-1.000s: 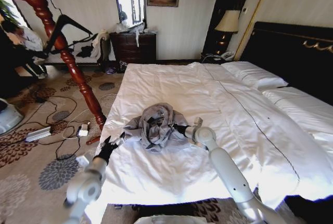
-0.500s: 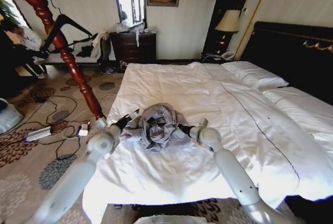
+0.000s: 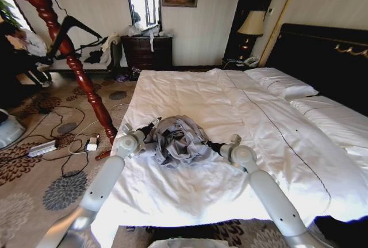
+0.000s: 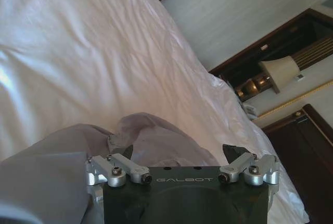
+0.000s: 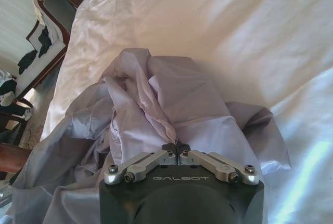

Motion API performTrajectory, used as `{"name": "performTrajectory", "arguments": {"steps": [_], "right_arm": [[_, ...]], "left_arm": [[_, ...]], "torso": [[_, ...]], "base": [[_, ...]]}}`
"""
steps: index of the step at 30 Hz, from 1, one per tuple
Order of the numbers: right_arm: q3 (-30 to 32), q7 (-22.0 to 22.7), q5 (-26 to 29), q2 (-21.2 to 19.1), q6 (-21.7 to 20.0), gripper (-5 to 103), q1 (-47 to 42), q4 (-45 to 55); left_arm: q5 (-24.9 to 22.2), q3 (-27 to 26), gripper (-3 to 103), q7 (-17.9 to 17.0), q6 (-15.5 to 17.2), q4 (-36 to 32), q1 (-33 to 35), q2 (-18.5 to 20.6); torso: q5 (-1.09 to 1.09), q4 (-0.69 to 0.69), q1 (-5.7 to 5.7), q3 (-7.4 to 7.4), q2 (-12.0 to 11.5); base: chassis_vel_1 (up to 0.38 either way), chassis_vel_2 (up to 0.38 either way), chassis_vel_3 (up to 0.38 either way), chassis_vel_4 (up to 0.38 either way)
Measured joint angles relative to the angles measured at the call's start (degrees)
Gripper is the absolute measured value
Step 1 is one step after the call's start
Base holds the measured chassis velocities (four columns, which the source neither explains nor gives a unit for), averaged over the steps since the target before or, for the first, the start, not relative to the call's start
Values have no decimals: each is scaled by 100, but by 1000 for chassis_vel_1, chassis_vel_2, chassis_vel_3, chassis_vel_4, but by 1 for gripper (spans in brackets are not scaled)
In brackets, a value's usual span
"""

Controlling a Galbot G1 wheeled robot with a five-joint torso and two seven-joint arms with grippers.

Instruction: Pick up the clothes from the bed and hang them on the clothes hanger.

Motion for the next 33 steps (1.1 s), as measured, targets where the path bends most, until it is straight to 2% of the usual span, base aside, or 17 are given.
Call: {"name": "performTrajectory", "arguments": {"steps": [3,6,7,10,14,21,33], "right_arm": [[6,0,3,-33,-16,0,-31,17],[6,1,-2,-27,-21,0,-35,28],[6,4,-9,-15,-25,0,-40,40],[30,2,-14,-31,-44,0,-96,46],[46,-10,-16,-103,-60,0,-175,62],[48,-31,-12,-155,-75,0,-211,75],[-23,-29,-1,-214,-94,0,-219,130]], "left_arm": [[51,132,99,-11,82,359,-254,-162],[23,148,99,-155,245,484,-332,-214],[-55,108,99,-350,477,553,-364,-259],[-225,-117,100,-588,911,657,-391,-329],[-243,-323,100,-578,1064,781,-393,-323],[-189,-400,100,-365,1100,996,-426,-248],[146,-323,100,-4,1055,1955,-950,-711]], "torso": [[0,-7,0,0,0],[1,-8,1,0,0],[0,-4,1,0,0],[0,-2,0,0,1],[0,-6,1,0,1],[-1,-3,0,0,1],[0,-5,1,0,1]], "base": [[0,0,0,0],[0,0,0,0],[0,0,0,0],[0,0,0,0],[0,0,0,0],[0,0,0,0],[0,0,0,0]]}}
